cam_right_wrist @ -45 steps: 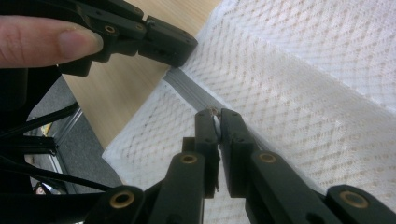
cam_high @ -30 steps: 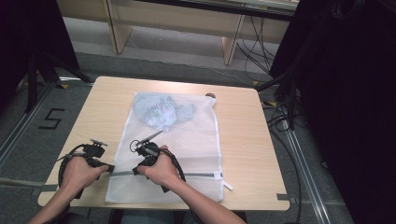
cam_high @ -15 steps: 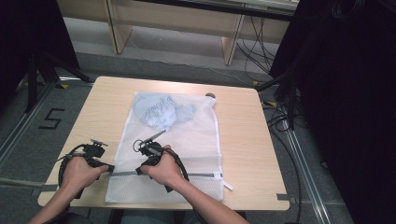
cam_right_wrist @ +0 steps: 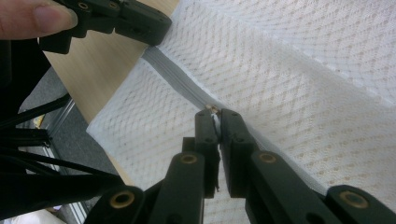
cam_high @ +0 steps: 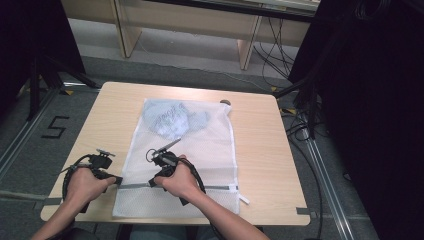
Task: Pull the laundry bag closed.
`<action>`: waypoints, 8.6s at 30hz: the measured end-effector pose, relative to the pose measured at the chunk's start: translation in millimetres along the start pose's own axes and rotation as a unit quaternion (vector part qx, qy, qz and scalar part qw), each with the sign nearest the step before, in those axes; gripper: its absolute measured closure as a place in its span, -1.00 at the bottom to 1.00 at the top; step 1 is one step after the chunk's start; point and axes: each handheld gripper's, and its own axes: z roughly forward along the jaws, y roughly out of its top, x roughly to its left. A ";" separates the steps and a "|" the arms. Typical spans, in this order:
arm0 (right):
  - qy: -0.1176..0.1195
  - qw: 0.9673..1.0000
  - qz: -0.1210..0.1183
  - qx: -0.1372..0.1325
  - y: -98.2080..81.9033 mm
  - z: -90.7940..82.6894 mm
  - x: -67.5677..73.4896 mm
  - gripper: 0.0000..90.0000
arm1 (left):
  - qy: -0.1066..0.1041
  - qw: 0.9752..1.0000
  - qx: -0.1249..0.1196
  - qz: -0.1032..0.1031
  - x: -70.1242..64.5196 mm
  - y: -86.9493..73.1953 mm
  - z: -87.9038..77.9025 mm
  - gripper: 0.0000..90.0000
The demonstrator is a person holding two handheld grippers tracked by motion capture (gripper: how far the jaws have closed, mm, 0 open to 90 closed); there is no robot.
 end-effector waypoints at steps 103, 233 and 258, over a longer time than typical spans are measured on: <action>-0.010 0.999 0.036 -0.007 -21.3 -24.4 -29.6 0.93 | 0.002 1.000 -0.003 -0.002 -1.3 0.0 0.5 1.00; -0.036 0.996 0.081 -0.007 -41.9 -55.6 -55.7 0.93 | 0.002 1.000 -0.004 -0.003 -1.3 -0.3 0.6 1.00; -0.045 0.994 0.101 0.003 -46.6 -61.6 -58.6 0.93 | 0.003 1.000 -0.002 -0.003 -1.4 -0.1 0.4 1.00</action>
